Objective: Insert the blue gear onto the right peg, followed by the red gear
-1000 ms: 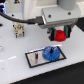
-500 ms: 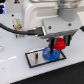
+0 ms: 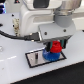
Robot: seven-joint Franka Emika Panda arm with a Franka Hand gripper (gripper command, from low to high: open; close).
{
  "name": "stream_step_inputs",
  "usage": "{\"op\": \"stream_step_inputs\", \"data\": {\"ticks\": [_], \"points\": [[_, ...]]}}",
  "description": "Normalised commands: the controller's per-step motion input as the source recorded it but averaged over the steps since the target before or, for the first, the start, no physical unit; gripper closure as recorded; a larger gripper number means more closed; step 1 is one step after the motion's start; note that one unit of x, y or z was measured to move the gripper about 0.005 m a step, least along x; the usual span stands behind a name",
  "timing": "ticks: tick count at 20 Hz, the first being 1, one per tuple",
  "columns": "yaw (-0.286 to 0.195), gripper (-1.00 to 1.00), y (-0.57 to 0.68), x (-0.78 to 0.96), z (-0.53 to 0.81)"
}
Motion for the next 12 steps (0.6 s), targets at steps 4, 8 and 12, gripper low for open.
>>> {"op": "stream_step_inputs", "data": {"ticks": [4, 8, 12], "points": [[0.0, 1.0, -0.01, 0.04, 0.11], [0.0, 1.0, -0.1, 0.01, 0.3], [0.0, 1.0, -0.15, 0.01, 0.3]]}}
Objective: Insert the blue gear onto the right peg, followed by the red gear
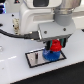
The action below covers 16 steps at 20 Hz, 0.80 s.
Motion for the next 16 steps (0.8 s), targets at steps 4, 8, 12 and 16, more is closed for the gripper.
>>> {"op": "stream_step_inputs", "data": {"ticks": [4, 8, 12, 16], "points": [[0.0, 1.0, -0.13, 0.14, 0.12], [0.0, 1.0, -0.19, 0.19, -0.05], [0.0, 1.0, -0.18, 0.24, -0.15], [0.0, 1.0, -0.16, 0.23, -0.17]]}}
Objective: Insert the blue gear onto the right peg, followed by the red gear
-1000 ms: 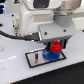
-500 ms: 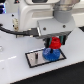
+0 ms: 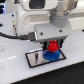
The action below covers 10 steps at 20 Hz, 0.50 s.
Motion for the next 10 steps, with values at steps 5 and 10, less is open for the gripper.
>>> {"op": "stream_step_inputs", "data": {"ticks": [5, 10], "points": [[0.0, 1.0, -0.04, 0.23, 0.0], [0.0, 1.0, -0.01, 0.42, 0.32]]}}
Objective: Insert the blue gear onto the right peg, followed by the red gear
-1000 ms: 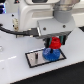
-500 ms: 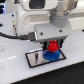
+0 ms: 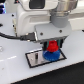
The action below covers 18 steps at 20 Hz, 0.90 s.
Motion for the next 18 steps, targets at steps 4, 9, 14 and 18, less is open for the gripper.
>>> {"op": "stream_step_inputs", "data": {"ticks": [4, 9, 14, 18], "points": [[0.0, 1.0, 0.02, 0.29, 0.16], [0.0, 1.0, 0.01, 0.22, 0.12], [0.0, 1.0, 0.0, 0.14, -0.06], [0.0, 1.0, 0.01, 0.06, -0.06]]}}
